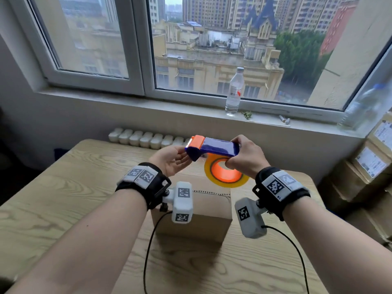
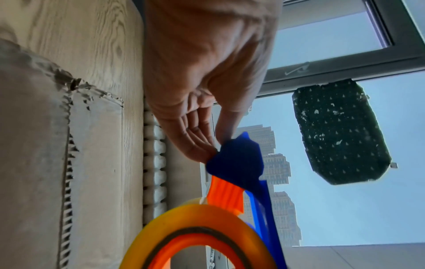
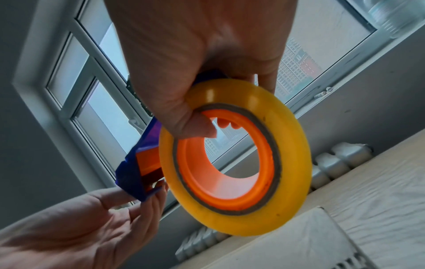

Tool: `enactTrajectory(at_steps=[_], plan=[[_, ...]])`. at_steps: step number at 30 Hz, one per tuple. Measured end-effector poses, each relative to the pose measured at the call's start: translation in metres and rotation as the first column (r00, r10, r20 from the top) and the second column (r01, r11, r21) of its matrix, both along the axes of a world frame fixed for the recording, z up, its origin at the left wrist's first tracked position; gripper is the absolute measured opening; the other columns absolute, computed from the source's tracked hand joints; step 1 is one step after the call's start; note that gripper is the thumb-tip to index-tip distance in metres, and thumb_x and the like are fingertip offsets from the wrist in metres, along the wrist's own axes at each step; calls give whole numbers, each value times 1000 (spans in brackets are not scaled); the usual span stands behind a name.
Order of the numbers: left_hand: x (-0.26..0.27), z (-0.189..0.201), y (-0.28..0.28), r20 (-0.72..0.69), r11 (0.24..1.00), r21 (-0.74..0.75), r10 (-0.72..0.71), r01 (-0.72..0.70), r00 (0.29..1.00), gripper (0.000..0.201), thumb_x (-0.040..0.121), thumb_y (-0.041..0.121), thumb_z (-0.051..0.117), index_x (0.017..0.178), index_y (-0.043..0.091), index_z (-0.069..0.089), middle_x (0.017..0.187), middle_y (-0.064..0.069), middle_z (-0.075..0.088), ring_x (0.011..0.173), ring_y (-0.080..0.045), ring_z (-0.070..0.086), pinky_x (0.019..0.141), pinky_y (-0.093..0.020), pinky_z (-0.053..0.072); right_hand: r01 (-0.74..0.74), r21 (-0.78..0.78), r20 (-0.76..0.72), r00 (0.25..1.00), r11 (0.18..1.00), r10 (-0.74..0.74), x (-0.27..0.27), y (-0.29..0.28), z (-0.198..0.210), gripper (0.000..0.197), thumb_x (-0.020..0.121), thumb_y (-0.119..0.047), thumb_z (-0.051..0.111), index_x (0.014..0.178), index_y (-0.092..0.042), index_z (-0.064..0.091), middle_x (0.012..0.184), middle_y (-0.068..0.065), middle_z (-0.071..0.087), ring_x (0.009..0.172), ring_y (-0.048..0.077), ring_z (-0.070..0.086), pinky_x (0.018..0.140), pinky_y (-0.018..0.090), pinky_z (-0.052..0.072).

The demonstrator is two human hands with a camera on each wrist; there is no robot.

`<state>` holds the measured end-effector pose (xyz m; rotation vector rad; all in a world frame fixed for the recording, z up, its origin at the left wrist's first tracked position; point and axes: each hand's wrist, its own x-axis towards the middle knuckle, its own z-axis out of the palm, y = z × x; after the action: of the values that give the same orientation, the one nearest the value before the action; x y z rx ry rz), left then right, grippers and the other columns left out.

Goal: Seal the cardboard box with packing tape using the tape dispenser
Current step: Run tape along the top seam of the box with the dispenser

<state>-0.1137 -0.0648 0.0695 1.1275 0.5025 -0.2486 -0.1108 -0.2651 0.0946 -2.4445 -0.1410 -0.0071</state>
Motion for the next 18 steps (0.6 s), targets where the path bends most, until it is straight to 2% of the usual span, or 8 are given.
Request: enactTrajectory(at_steps=[6, 10, 12, 15, 17, 18], plan=[[-8, 3, 29, -40, 1000, 0, 4, -4, 999, 15, 91, -5, 54, 77, -2, 54, 44, -11, 63, 35, -12, 62, 41, -17, 54, -78, 22, 30, 997, 997, 77, -4, 28, 10, 44, 63, -7, 71, 103, -19, 57, 90, 0, 63, 82, 21, 56, 63, 26, 41], [-12, 1, 49, -80, 998, 51, -43, 47, 996, 15, 90, -3, 57, 76, -2, 55, 47, -11, 63, 36, -12, 62, 43, -18, 55, -114, 9, 35, 993, 993, 113, -6, 45, 12, 47, 61, -8, 72, 104, -20, 58, 90, -1, 63, 82, 21, 57, 67, 26, 42], [-12, -1, 56, -97, 987, 135, -71, 84, 993, 16, 91, 1, 59, 75, 1, 55, 52, -8, 62, 35, -11, 61, 44, -22, 56, -124, 13, 35, 992, 992, 123, -6, 54, 11, 47, 61, -7, 72, 104, -19, 59, 89, -1, 63, 80, 20, 56, 62, 25, 42], [-12, -2, 63, -132, 973, 175, -128, 151, 983, 14, 94, 5, 55, 80, 1, 56, 71, -10, 58, 37, -14, 63, 45, -28, 57, -145, 17, 25, 989, 989, 144, -6, 63, 10, 47, 61, -5, 72, 105, -18, 59, 90, -2, 62, 79, 18, 54, 55, 16, 39], [-11, -3, 70, -137, 975, 176, -108, 132, 985, 13, 93, 0, 53, 80, 0, 56, 70, -11, 59, 34, -13, 62, 41, -25, 56, -157, 14, 22, 987, 987, 157, -6, 69, 10, 48, 61, -5, 72, 105, -18, 60, 91, -1, 62, 80, 18, 55, 55, 14, 39], [-10, -5, 73, -133, 979, 173, -84, 106, 988, 13, 92, -3, 54, 79, -1, 56, 63, -11, 62, 34, -13, 61, 40, -24, 56, -163, 11, 20, 986, 987, 163, -5, 71, 10, 48, 61, -6, 73, 106, -19, 60, 92, -1, 63, 80, 18, 55, 56, 14, 39]])
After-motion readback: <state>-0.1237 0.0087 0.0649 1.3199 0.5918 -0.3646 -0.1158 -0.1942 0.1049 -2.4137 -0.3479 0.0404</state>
